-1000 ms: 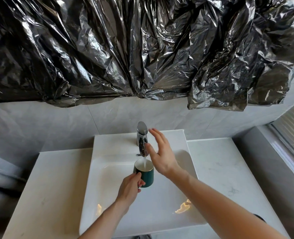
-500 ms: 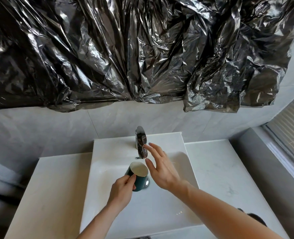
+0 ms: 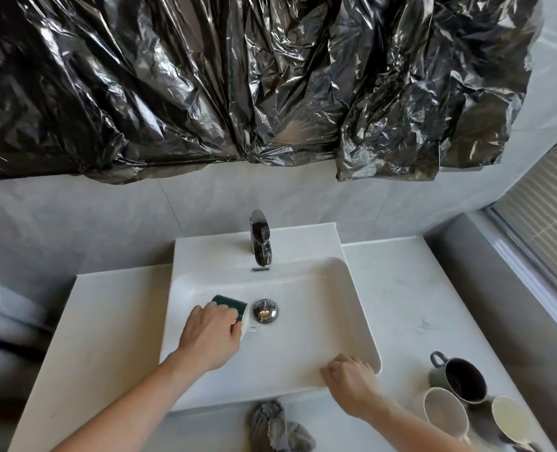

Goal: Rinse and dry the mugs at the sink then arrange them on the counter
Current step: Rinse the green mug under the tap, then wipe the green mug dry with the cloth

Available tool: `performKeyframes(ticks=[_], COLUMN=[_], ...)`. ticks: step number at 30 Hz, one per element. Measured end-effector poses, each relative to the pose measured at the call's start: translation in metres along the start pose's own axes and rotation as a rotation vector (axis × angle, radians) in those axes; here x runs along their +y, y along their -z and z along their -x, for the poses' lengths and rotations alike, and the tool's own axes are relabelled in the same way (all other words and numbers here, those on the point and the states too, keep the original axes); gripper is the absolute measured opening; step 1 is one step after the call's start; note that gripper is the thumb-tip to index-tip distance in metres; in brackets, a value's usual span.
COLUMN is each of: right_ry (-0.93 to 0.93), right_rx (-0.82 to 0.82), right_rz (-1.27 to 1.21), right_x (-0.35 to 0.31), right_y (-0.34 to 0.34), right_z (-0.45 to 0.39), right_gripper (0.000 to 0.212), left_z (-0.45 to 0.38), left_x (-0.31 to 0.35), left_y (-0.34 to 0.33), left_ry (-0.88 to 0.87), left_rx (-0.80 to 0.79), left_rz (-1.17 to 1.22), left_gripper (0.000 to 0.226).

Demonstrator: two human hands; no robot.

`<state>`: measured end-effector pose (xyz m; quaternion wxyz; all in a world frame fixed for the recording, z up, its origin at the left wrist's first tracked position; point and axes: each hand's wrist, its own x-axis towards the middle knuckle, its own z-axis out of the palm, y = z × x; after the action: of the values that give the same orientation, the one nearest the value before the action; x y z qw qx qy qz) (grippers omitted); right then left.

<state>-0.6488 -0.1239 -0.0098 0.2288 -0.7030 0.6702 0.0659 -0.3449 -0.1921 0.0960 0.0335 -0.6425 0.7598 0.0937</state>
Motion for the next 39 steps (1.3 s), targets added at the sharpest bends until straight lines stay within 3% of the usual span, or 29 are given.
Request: performKeyframes(ticks=[15, 24, 27, 31, 36, 39], right_ry=[-0.024, -0.058, -0.06, -0.046, 0.168, 0.096], right_rx=[-0.007, 0.095, 0.107, 0.157, 0.276, 0.196], right_rz=[0.011, 0.08, 0.106, -0.011, -0.332, -0.298], right_x=[-0.016, -0.026, -0.035, -0.057, -0.104, -0.128], right_y=[-0.007, -0.023, -0.023, -0.03, -0.082, -0.116], right_z=[0.021, 0.036, 0.046, 0.062, 0.096, 0.103], right_gripper=[0.059, 0.06, 0.058, 0.055, 0.041, 0.059], left_z=[0.018, 0.035, 0.043, 0.057, 0.082, 0.101], left_x=[0.006, -0.003, -0.014, -0.032, -0.048, -0.06], left_y=[0.014, 0.013, 0.009, 0.004, 0.009, 0.007], left_ry=[-0.234, -0.275, -0.279, -0.181, 0.131, 0.22], left_rx=[-0.046, -0.009, 0.015, 0.164, 0.26, 0.266], left_rz=[-0.462, -0.412, -0.351, -0.142, 0.444, 0.774], left_gripper=[0.025, 0.019, 0.012, 0.023, 0.046, 0.049])
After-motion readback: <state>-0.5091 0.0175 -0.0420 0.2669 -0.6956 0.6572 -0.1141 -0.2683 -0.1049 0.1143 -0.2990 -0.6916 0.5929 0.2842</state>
